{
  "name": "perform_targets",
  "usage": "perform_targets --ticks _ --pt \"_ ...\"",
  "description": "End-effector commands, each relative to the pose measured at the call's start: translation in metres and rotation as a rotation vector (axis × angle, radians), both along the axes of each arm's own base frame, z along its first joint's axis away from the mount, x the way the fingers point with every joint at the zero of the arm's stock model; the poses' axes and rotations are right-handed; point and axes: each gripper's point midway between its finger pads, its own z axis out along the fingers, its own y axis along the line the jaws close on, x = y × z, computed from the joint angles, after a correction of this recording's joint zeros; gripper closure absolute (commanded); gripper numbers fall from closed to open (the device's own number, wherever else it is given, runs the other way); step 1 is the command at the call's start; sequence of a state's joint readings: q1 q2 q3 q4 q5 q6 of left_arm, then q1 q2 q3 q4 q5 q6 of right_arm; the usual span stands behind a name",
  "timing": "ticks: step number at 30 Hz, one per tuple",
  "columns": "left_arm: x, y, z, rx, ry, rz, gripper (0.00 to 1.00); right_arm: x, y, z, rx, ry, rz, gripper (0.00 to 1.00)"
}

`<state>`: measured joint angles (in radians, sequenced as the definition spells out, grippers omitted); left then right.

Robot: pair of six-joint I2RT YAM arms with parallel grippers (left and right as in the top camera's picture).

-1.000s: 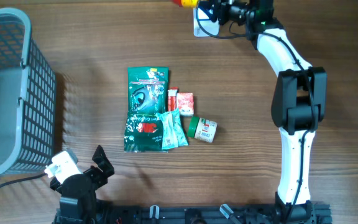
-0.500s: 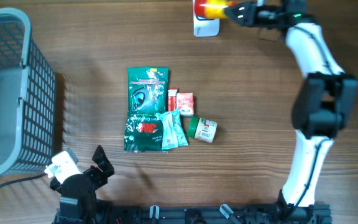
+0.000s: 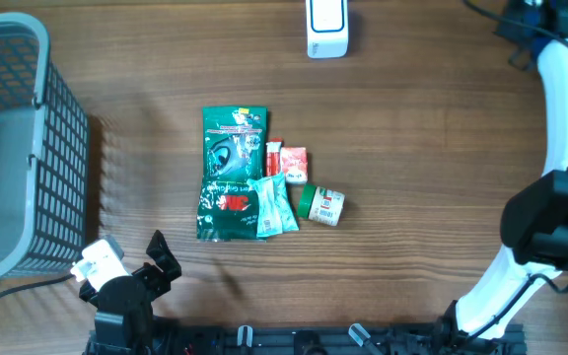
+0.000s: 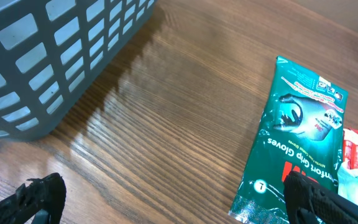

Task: Scan the item barcode
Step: 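Place the bottle at the far right table edge and release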

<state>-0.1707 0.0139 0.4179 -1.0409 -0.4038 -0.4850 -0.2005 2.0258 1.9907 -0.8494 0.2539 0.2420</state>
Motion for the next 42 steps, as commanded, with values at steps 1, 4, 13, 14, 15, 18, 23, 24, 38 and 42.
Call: perform_targets --ticks 1,4,13,14,15,18,23,24,38,42 --pt "0.0 0.003 -0.001 -0.001 -0.007 0.021 0.0 -0.036 -0.078 -0.011 0.01 -0.033 -0.409 0.55" --pt "0.0 0.003 -0.001 -0.001 -0.007 0.021 0.0 -0.054 -0.117 -0.026 0.012 -0.001 -0.482 0.55" --pt "0.0 0.003 -0.001 -0.001 -0.007 0.021 0.0 -0.121 -0.207 -0.112 0.058 0.188 -0.701 0.55" --pt "0.0 0.003 -0.001 -0.001 -0.007 0.021 0.0 -0.129 -0.211 -0.121 0.076 0.212 -0.716 0.55" --pt "0.0 0.003 -0.001 -0.001 -0.007 0.021 0.0 -0.137 -0.216 -0.127 0.095 0.228 -0.728 0.55" --pt "0.0 0.003 -0.001 -0.001 -0.007 0.021 0.0 -0.152 -0.23 -0.127 0.133 0.218 -0.761 0.53" --pt "0.0 0.003 -0.001 -0.001 -0.007 0.021 0.0 -0.169 -0.248 -0.113 0.187 0.154 -0.806 0.28" --pt "0.0 0.003 -0.001 -0.001 -0.007 0.021 0.0 -0.171 -0.249 -0.11 0.211 0.136 -0.811 0.17" --pt "0.0 0.003 -0.001 -0.001 -0.007 0.021 0.0 -0.13 -0.1 0.094 0.487 -0.324 -0.556 0.0" --pt "0.0 0.003 -0.001 -0.001 -0.007 0.021 0.0 -0.128 -0.022 0.117 0.512 -0.285 -0.402 0.0"
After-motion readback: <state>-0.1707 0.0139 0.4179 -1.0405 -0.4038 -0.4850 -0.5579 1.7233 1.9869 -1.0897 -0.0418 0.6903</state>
